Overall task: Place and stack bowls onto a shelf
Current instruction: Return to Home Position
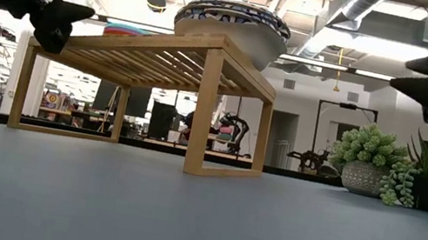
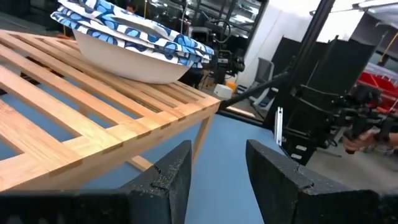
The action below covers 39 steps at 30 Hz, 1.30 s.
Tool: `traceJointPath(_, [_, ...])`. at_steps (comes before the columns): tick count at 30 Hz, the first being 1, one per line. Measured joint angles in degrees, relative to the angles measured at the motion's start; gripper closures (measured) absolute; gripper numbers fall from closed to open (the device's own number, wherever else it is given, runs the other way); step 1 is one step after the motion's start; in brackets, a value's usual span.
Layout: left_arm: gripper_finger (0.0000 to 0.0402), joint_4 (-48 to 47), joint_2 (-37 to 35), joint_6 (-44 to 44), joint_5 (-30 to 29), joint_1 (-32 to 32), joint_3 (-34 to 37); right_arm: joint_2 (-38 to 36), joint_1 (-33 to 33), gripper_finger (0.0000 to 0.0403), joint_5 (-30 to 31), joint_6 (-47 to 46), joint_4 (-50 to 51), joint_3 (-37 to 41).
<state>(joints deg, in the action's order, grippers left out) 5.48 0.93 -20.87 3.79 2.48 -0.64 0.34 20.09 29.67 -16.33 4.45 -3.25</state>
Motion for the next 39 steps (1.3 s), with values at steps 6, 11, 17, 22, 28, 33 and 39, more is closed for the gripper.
traceJointPath(6, [0.0264, -0.2, 0.0, -2.3, 1.9, 0.0, 0.0, 0.0, -2.2, 0.0165, -7.0, 2.5, 4.6, -0.9])
traceJointPath(11, [0.0264, -0.2, 0.0, -0.6, 1.9, 0.0, 0.0, 0.0, -4.6, 0.0165, -12.0, 1.8, 7.3, -1.5])
traceJointPath(17, [0.0264, -0.3, 0.0, 0.3, 1.5, 0.0, 0.0, 0.0, -6.2, 0.0165, -12.6, 2.1, 7.6, -1.6])
traceJointPath(22, [0.0264, -1.9, 0.0, -1.7, 1.5, 0.0, 0.0, 0.0, -6.9, 0.0165, -12.6, 4.6, 7.4, -1.6])
traceJointPath(28, [0.0264, -3.6, 0.0, 4.9, 1.5, 0.0, 0.0, 0.0, -6.9, 0.0165, -12.6, 4.7, 7.2, -1.5])
traceJointPath(33, [0.0264, -3.5, 0.0, 8.7, 1.4, 0.0, 0.0, 0.0, -6.9, 0.0165, -12.5, 4.7, 7.2, -1.5])
traceJointPath(39, [0.0264, -3.3, 0.0, 9.0, 1.4, 0.0, 0.0, 0.0, -6.9, 0.0165, -12.5, 4.8, 7.1, -1.5])
